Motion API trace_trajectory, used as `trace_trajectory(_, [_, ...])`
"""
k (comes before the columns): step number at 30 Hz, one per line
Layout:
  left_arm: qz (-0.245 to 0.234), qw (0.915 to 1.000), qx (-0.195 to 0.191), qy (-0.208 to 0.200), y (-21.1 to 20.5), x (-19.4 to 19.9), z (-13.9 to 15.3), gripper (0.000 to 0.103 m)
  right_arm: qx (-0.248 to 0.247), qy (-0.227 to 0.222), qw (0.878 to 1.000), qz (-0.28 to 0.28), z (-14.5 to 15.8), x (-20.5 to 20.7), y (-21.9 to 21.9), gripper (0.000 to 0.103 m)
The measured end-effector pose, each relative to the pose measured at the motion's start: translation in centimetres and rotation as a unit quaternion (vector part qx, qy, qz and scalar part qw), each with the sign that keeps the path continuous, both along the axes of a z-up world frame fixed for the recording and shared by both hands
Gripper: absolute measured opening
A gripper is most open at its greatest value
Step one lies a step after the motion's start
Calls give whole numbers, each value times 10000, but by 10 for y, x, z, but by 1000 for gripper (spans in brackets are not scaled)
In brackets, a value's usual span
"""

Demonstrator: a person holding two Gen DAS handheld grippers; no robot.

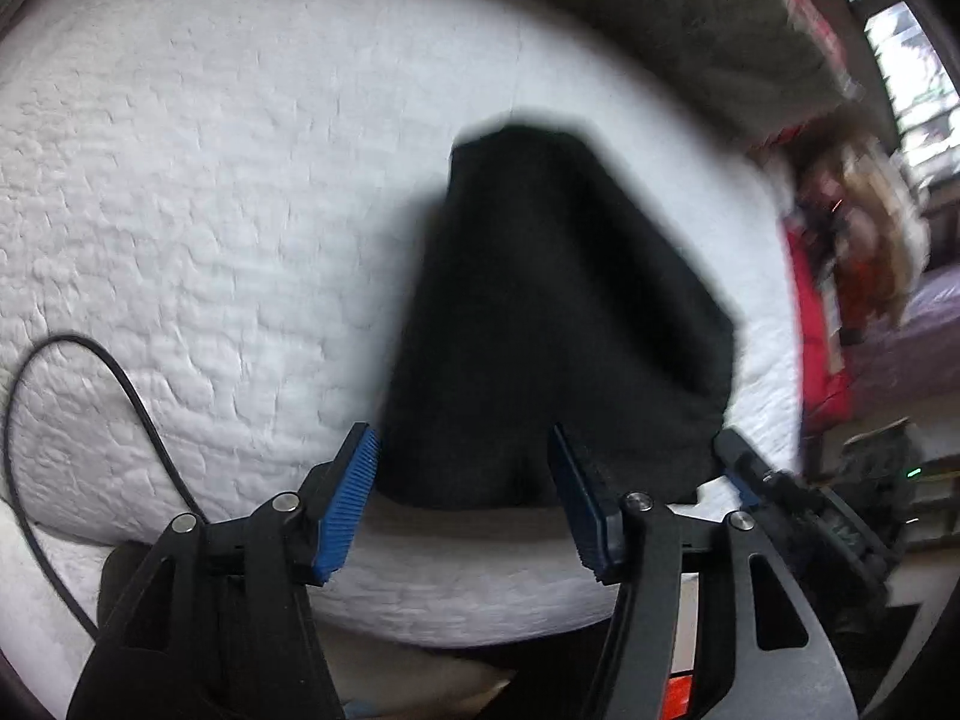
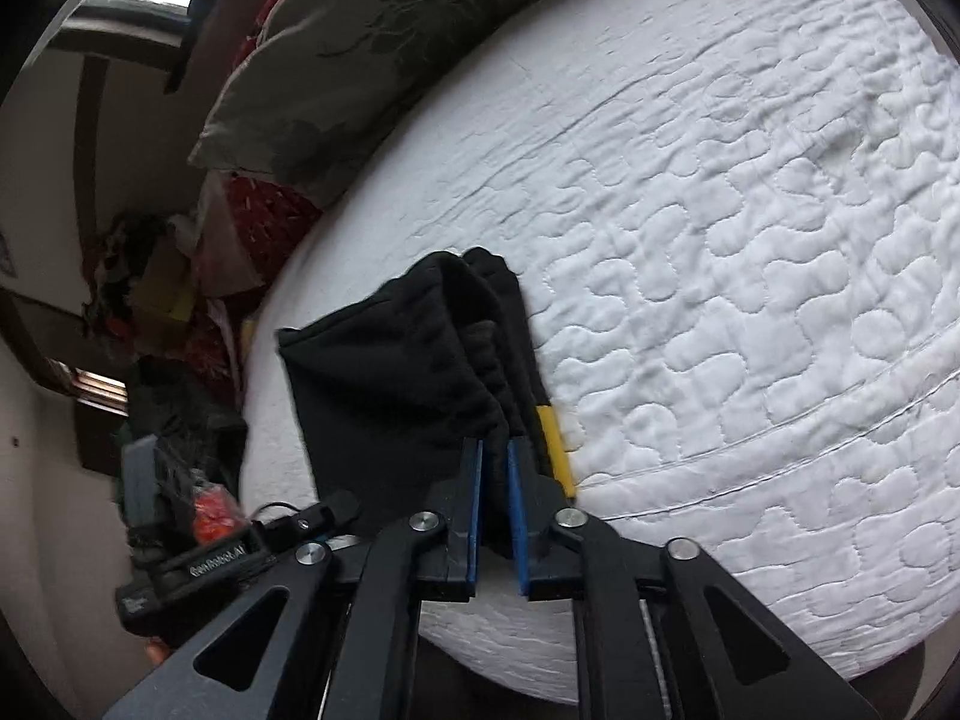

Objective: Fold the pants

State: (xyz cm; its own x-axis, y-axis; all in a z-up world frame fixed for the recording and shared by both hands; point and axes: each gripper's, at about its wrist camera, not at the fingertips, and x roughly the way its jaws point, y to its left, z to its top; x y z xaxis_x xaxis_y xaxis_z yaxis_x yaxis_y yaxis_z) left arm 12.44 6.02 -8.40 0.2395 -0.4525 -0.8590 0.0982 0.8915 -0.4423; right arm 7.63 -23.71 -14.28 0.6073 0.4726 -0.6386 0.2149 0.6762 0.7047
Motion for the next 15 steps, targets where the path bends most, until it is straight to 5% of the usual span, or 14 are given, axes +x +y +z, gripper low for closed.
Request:
trace_trajectory(4, [133,9991,-316,-259,0,21,25,58,-120,-193,9996,-187,20,1,-14,45])
trace_trajectory(9, [29,9982,383,-451,-29,52,22,58,-642,-753,9950,-140,48,19,0,46])
trace_trajectory(12, [50,9957,866,-318,-34,65,-2,58,-1108,-595,9920,-36,42,36,12,46])
trace_trajectory(15, [130,9966,764,-290,-27,64,-8,60,-1458,-212,9890,-125,22,53,16,44])
